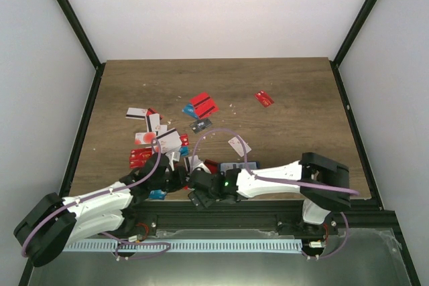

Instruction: Put the credit cards into the card holder

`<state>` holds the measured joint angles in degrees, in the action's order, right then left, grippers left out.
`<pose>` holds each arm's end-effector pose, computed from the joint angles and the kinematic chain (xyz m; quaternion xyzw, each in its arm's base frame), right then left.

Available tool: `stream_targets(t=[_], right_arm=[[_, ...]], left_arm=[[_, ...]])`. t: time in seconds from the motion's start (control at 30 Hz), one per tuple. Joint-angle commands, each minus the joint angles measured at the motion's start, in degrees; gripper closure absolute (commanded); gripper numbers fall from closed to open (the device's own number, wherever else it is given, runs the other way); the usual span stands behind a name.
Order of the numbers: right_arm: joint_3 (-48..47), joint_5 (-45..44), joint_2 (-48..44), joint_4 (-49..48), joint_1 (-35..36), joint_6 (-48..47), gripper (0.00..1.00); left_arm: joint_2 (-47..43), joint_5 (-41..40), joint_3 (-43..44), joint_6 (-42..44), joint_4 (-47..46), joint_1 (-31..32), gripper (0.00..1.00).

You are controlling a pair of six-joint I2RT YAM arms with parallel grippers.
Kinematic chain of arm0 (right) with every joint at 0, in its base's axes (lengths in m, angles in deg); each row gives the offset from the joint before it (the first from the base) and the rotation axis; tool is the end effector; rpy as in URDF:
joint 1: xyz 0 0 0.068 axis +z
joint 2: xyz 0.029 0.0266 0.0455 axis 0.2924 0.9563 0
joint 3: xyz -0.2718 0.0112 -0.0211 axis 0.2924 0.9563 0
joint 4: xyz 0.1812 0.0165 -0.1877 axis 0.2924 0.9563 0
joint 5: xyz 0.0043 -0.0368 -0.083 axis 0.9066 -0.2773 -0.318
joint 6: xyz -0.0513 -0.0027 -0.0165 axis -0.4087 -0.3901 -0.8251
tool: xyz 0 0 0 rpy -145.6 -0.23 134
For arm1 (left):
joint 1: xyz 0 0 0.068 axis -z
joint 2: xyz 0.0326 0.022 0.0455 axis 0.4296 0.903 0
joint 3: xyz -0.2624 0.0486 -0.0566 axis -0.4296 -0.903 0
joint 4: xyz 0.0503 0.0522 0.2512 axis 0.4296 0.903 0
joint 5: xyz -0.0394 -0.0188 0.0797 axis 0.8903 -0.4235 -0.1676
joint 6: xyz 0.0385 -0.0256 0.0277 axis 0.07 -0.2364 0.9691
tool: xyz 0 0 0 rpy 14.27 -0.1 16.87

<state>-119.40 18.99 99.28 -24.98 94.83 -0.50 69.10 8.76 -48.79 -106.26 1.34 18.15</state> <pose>0.0724 0.3046 0.1609 -0.3473 0.9050 0.1383 0.2028 0.1150 -0.1260 0.1288 -0.0788 0.8888 -0.4315 0.1327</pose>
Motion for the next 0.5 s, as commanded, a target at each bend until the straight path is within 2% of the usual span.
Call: stream_targets(t=[0.0,0.17,0.47], right_arm=[[-2.81,-5.85,1.54,4.65,1.27,1.92,0.09],[-2.24,-6.19,3.35,3.78,1.28,1.89,0.24],[-2.04,-6.93,2.69,3.23,1.37,3.43,0.63]], left_arm=[[-0.8,-0.52,1.34,-0.32,0.58,0.3,0.96],[-1.02,-0.67,1.25,-0.24,0.73,0.28,0.96],[-0.98,-0.79,1.15,-0.06,0.74,0.32,0.96]])
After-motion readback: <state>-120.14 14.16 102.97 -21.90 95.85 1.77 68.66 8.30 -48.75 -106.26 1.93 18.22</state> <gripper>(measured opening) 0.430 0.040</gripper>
